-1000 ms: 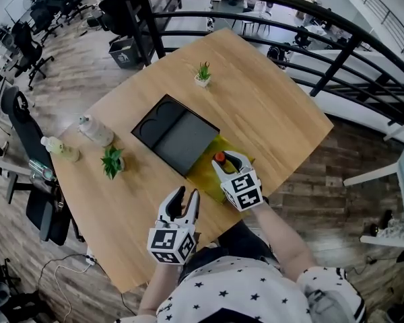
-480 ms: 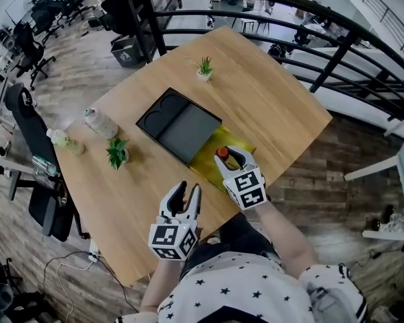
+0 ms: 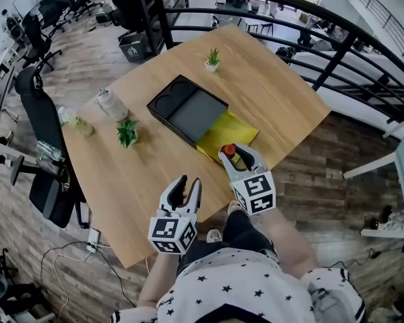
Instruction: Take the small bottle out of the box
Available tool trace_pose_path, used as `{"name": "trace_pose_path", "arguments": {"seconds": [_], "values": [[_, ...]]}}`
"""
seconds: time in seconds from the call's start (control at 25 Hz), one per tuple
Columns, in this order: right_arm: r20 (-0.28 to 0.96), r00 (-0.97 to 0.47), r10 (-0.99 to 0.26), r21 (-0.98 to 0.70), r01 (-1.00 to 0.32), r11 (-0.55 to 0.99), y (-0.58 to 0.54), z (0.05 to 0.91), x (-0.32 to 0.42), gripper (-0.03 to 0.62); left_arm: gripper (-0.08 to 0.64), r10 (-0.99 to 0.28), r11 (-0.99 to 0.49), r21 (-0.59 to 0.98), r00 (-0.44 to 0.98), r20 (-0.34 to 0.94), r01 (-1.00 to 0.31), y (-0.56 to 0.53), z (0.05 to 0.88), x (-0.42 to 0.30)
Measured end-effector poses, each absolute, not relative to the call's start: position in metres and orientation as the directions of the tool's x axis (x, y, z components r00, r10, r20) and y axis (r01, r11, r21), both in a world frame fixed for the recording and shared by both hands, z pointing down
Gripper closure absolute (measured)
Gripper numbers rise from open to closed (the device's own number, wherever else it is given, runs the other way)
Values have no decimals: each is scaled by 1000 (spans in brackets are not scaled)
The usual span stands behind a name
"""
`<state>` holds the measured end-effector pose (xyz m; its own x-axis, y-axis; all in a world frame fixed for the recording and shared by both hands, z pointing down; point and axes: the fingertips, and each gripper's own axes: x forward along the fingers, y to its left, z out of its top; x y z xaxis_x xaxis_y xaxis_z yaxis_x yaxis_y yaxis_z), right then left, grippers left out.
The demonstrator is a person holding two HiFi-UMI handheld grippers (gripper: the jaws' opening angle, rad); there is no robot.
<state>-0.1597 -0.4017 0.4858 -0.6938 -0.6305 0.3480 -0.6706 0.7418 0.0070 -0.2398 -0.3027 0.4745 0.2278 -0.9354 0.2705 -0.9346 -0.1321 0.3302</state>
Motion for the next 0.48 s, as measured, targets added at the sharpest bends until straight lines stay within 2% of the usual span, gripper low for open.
{"name": "trace_pose_path", "arguments": {"seconds": [0.48], "values": [[292,-725,-623,-8,-654,757,-334,455,-132,451,426,-955,-100,316,179,234,-944,-262,467,-229]]}}
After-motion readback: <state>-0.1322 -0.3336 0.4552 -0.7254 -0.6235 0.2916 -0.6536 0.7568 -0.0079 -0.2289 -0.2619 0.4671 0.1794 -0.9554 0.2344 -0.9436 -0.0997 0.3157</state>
